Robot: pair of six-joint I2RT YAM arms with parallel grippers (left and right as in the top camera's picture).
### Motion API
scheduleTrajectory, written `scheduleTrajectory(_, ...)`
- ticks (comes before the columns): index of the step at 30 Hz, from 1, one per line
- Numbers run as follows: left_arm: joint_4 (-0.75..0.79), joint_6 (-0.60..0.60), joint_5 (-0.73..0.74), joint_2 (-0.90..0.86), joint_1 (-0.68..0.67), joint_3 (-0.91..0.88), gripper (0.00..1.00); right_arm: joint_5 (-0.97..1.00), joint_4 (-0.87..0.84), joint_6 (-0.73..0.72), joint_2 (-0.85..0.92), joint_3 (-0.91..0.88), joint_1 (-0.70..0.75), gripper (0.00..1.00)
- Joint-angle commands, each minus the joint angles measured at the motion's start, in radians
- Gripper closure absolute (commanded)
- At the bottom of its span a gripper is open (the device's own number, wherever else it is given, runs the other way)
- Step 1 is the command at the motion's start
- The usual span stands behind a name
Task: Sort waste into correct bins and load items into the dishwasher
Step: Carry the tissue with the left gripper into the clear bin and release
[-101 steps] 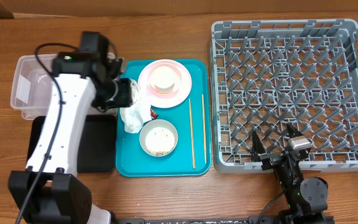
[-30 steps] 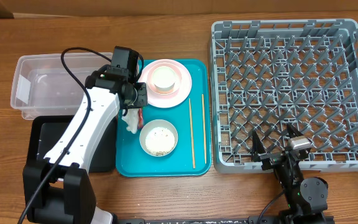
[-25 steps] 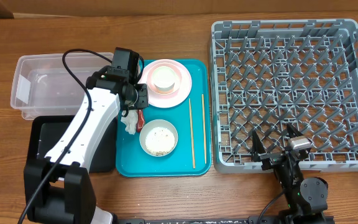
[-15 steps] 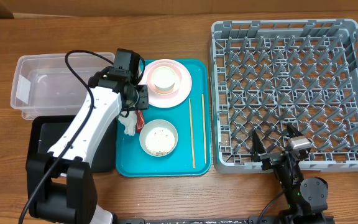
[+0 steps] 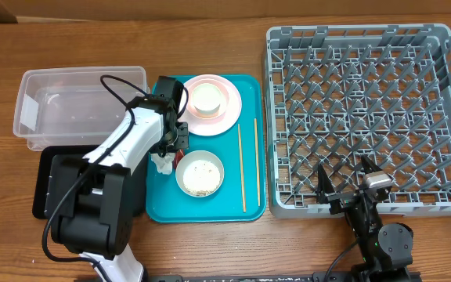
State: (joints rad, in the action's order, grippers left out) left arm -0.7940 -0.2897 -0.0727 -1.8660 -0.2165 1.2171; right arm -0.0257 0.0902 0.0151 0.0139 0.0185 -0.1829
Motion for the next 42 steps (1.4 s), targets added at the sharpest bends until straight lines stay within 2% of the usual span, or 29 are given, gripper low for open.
scheduleTrajectory(1, -0.045, -0.006, -0.016, 0.017, -0.006, 0.052, 0.96, 0.001, -0.007, 0.0, -0.01, -0.011, 0.006, 0.0)
scheduleTrajectory(10, -0.244, -0.002, -0.024, 0.114, -0.006, 0.277, 0.96, 0.001, -0.007, 0.0, -0.01, -0.011, 0.006, 0.0)
scheduleTrajectory(16, -0.333, -0.002, -0.131, 0.149, 0.001, 0.404, 0.96, 0.001, -0.007, 0.0, -0.01, -0.011, 0.006, 0.0)
scheduleTrajectory(23, -0.278, -0.037, -0.313, 0.145, 0.082, 0.427, 0.96, 0.001, -0.007, 0.0, -0.01, -0.011, 0.006, 0.0)
scheduleTrajectory(31, -0.199, -0.063, -0.311, 0.084, 0.25, 0.384, 0.96, 0.001, -0.007, 0.0, -0.01, -0.011, 0.006, 0.0)
scheduleTrajectory(36, -0.135, -0.063, -0.251, -0.015, 0.334, 0.338, 0.96, 0.001, -0.007, 0.0, -0.01, -0.011, 0.006, 0.0)
scheduleTrajectory(37, -0.127, -0.063, -0.241, -0.032, 0.343, 0.338, 0.94, 0.001, -0.007, 0.0, -0.01, -0.011, 0.006, 0.0)
scheduleTrajectory(38, -0.124, -0.063, -0.237, -0.044, 0.35, 0.338, 0.8, 0.001, -0.007, 0.0, -0.01, -0.011, 0.006, 0.0)
scheduleTrajectory(39, -0.121, -0.063, -0.234, -0.053, 0.357, 0.338, 0.61, 0.001, -0.007, 0.0, -0.01, -0.011, 0.006, 0.0)
scheduleTrajectory(40, -0.116, -0.063, -0.224, -0.056, 0.362, 0.338, 0.5, 0.001, -0.007, 0.0, -0.01, -0.011, 0.006, 0.0)
scheduleTrajectory(41, -0.112, -0.063, -0.211, -0.056, 0.367, 0.338, 0.43, 0.001, -0.007, 0.0, -0.01, -0.011, 0.006, 0.0)
scheduleTrajectory(42, -0.109, -0.062, -0.194, -0.054, 0.371, 0.341, 0.41, 0.001, -0.006, 0.0, -0.01, -0.011, 0.006, 0.0)
